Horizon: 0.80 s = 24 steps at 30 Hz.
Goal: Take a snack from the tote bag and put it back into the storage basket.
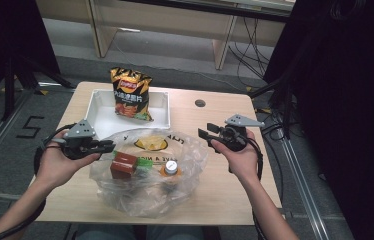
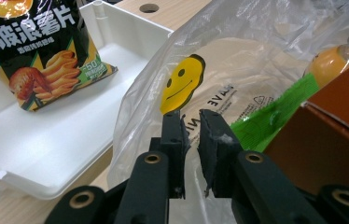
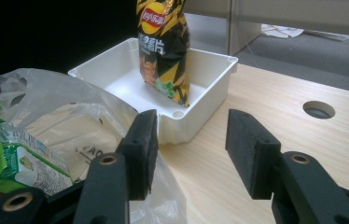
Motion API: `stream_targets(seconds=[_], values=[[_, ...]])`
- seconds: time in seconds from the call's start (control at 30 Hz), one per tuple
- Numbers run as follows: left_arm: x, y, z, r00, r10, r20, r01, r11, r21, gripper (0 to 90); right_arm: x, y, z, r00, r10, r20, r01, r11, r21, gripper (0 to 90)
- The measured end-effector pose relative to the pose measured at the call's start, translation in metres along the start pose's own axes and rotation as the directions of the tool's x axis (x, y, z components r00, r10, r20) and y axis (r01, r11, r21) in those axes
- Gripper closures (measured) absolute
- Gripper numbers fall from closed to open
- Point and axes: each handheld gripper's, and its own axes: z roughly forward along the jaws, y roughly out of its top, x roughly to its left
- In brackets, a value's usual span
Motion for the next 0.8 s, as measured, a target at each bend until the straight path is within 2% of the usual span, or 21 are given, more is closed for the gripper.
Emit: stream_targets(seconds=[0.03,0.07,0.1,0.13,0.17,0.2,0.23,0.27,0.3,0.33,0.37,0.43,0.47,0.6,0.63,0.67,0.7,0.73,0.8], values=[[0.0,0.0,0.0,1.0,0.0,0.0,0.0,1.0,0.0,78.6,0.0,0.0,0.0,1.0,0.0,0.0,0.0,1.0,0.0,54.4],[0.0,-0.001,0.0,0.9998,-0.022,0.0,0.022,0.9997,-0.011,78.6,0.0,0.0,0.0,1.0,-0.001,-0.001,0.001,1.0,0.002,54.4],[0.0,-0.001,-0.001,0.9998,-0.017,0.005,0.017,0.9998,-0.01,78.2,0.001,0.0,0.0,0.9999,0.015,-0.006,-0.015,1.0,0.01,54.2],[0.001,-0.002,0.0,0.9997,-0.01,0.022,0.01,0.9999,-0.012,77.1,0.0,0.0,0.001,0.9998,-0.009,-0.015,0.009,1.0,0.003,54.1],[0.0,-0.002,0.0,0.9996,-0.007,0.028,0.008,0.9999,-0.009,76.3,-0.001,0.0,0.002,0.9998,-0.021,0.006,0.021,1.0,-0.006,54.0],[0.0,-0.003,0.001,0.9992,0.0,0.04,0.0,1.0,-0.005,75.1,0.001,-0.001,0.003,1.0,-0.001,-0.002,0.001,1.0,-0.012,53.9],[0.0,-0.003,0.001,0.9992,0.0,0.04,0.0,1.0,-0.005,74.4,0.001,-0.001,0.003,1.0,-0.001,-0.002,0.001,1.0,-0.012,53.9],[0.0,-0.003,0.001,0.999,0.016,0.043,-0.017,0.9997,0.016,74.4,0.001,-0.001,0.002,0.9999,0.01,-0.007,-0.01,1.0,0.005,53.9],[0.0,-0.004,0.003,0.9983,0.028,0.051,-0.029,0.9992,0.027,72.3,0.0,-0.001,0.003,1.0,-0.008,-0.002,0.008,1.0,-0.007,53.6],[0.0,-0.004,0.003,0.9983,0.028,0.051,-0.029,0.9992,0.027,71.4,0.0,-0.001,0.003,1.0,-0.008,-0.002,0.008,1.0,-0.007,53.6],[0.001,-0.004,0.005,0.9969,0.04,0.068,-0.043,0.9979,0.048,69.6,0.0,-0.001,0.003,1.0,-0.008,-0.003,0.008,1.0,-0.006,53.4],[0.0,-0.005,0.007,0.997,0.029,0.072,-0.033,0.9979,0.055,65.5,0.001,-0.001,0.003,1.0,0.006,0.002,-0.006,1.0,-0.006,53.2],[0.0,-0.005,0.008,0.9961,0.046,0.076,-0.05,0.9972,0.056,63.9,0.001,-0.002,0.002,1.0,0.005,0.002,-0.005,1.0,-0.001,53.1],[0.002,-0.004,0.009,0.9952,0.062,0.076,-0.067,0.9957,0.064,59.1,0.0,-0.002,0.002,0.9999,0.01,-0.012,-0.01,1.0,0.013,52.8],[0.003,-0.004,0.011,0.9938,0.07,0.086,-0.076,0.9951,0.063,58.1,0.001,-0.001,0.002,0.9993,0.028,-0.023,-0.028,0.999,0.031,52.7],[0.003,-0.004,0.011,0.9938,0.07,0.086,-0.076,0.9951,0.063,58.1,0.001,-0.002,0.002,0.9997,0.018,-0.013,-0.018,1.0,0.021,52.6],[0.004,-0.004,0.012,0.9916,0.085,0.098,-0.091,0.9937,0.065,58.1,0.001,-0.002,0.001,0.9996,0.026,-0.014,-0.025,0.999,0.044,52.6],[0.005,-0.004,0.013,0.9901,0.094,0.104,-0.101,0.9927,0.065,58.1,0.001,-0.002,0.002,0.9995,0.026,-0.015,-0.026,0.999,0.045,52.6],[0.005,-0.004,0.014,0.9891,0.09,0.117,-0.098,0.9932,0.064,58.1,0.0,-0.002,0.002,0.9999,0.01,-0.006,-0.01,0.999,0.037,52.5]])
